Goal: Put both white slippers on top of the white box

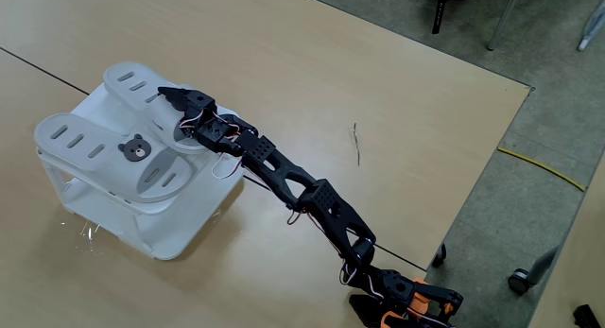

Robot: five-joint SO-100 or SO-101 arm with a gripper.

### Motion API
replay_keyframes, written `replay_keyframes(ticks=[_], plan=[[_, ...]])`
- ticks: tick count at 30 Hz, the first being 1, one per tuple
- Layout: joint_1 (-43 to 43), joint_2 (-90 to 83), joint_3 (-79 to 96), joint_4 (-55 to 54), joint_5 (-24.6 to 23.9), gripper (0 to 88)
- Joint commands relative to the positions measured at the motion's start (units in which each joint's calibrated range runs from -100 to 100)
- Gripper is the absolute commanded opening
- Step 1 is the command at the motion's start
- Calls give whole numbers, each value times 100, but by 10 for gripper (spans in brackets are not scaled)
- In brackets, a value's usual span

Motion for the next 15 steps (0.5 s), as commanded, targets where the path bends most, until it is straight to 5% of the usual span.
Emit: replay_keyframes(ticks=[1, 15], plan=[[-132, 47, -933, -58, 42, 7], [66, 334, -1123, -58, 42, 7]])
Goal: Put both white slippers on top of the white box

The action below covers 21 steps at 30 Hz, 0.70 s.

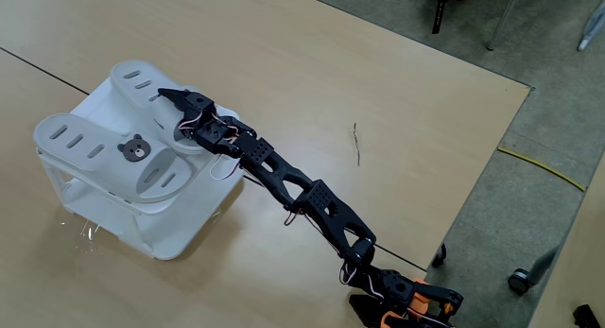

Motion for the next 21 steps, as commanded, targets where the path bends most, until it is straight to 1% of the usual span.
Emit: replay_keyframes(ticks=[1, 14, 15, 18, 21], plan=[[21, -203, -539, -58, 42, 7], [-37, -34, -457, 2, 42, 10], [-37, -51, -403, 2, 42, 29], [-37, -93, -241, 2, 42, 167], [-37, -211, -160, 2, 42, 234]])
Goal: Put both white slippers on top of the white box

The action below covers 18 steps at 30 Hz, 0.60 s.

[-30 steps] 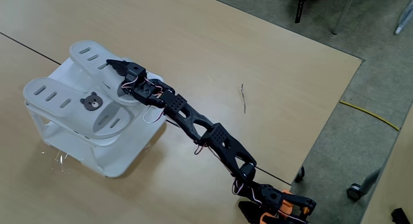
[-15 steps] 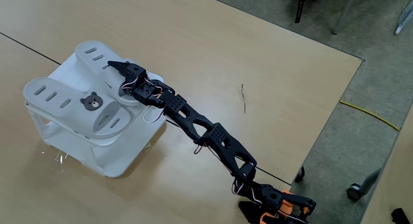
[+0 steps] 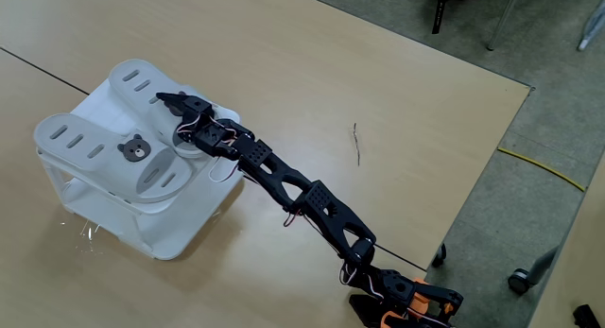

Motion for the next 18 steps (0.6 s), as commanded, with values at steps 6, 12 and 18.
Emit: replay_keyframes(ticks=[6, 12, 18], plan=[[35, -1529, 1609, 11, 42, 247], [43, -2429, 2655, 2, 42, 247], [27, -2497, 2592, -15, 42, 247]])
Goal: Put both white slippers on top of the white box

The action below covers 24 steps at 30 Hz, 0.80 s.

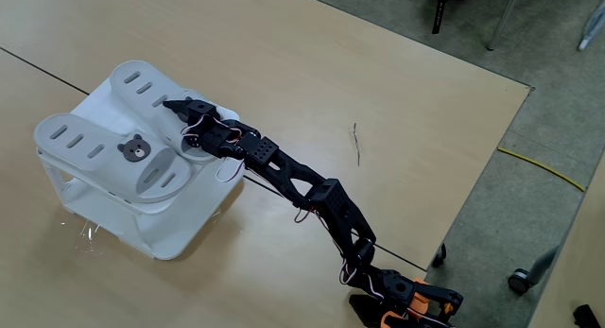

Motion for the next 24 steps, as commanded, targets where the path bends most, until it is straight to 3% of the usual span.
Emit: replay_keyframes(ticks=[1, 8, 12, 15, 24], plan=[[19, -848, -148, -7, 42, 247], [-14, -1168, -58, -7, 42, 248], [-14, -1227, -58, 11, 42, 336], [-23, -1243, 41, 11, 42, 346], [-6, -2800, 2125, 2, 42, 346]])
